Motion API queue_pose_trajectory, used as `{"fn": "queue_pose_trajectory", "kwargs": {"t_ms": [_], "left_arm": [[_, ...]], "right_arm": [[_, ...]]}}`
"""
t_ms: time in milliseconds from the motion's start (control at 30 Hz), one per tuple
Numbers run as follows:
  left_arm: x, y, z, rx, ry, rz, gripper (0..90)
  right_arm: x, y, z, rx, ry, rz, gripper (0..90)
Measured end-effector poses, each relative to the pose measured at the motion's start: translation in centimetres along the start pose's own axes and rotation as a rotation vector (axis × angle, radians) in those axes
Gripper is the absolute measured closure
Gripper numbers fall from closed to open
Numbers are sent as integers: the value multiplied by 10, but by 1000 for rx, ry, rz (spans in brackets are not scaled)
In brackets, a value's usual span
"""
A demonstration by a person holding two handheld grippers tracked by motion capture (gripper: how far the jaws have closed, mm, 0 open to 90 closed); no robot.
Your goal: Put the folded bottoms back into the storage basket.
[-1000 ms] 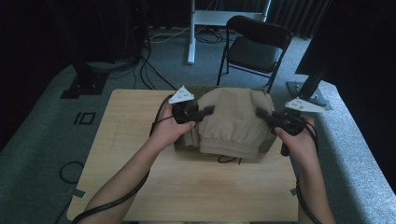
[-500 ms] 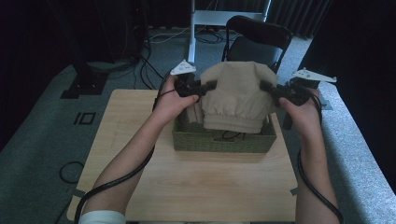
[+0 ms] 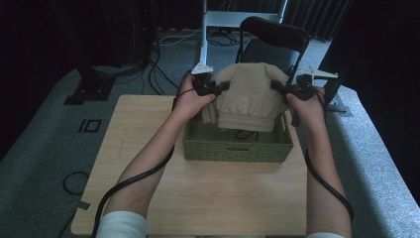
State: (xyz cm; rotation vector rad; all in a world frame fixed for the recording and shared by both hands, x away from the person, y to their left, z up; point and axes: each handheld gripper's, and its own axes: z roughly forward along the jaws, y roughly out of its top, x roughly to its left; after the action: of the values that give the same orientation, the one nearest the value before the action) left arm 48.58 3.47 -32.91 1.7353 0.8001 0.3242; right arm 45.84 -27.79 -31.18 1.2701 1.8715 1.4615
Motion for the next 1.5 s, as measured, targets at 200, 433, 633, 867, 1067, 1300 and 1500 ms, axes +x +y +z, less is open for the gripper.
{"fn": "queue_pose_trajectory", "kwargs": {"t_ms": [200, 433, 633, 867, 1067, 1300, 1500], "left_arm": [[18, -29, 23, 61, 32, -46, 812], [27, -67, 47, 125, 58, -86, 813], [32, -94, 62, 182, 73, -108, 809], [40, -107, 70, 218, 101, -101, 802], [45, -109, 72, 223, 118, -103, 793], [48, -113, 79, 249, 138, -102, 791], [53, -115, 87, 265, 144, -119, 783]], "right_arm": [[-12, -24, 28, 58, -28, 25, 841], [-25, -61, 59, 140, -54, 55, 841], [-36, -89, 75, 192, -71, 95, 840], [-40, -105, 87, 237, -78, 112, 840], [-40, -105, 97, 242, -94, 99, 839], [-44, -114, 109, 271, -121, 122, 838], [-48, -120, 118, 296, -144, 122, 836]]}}
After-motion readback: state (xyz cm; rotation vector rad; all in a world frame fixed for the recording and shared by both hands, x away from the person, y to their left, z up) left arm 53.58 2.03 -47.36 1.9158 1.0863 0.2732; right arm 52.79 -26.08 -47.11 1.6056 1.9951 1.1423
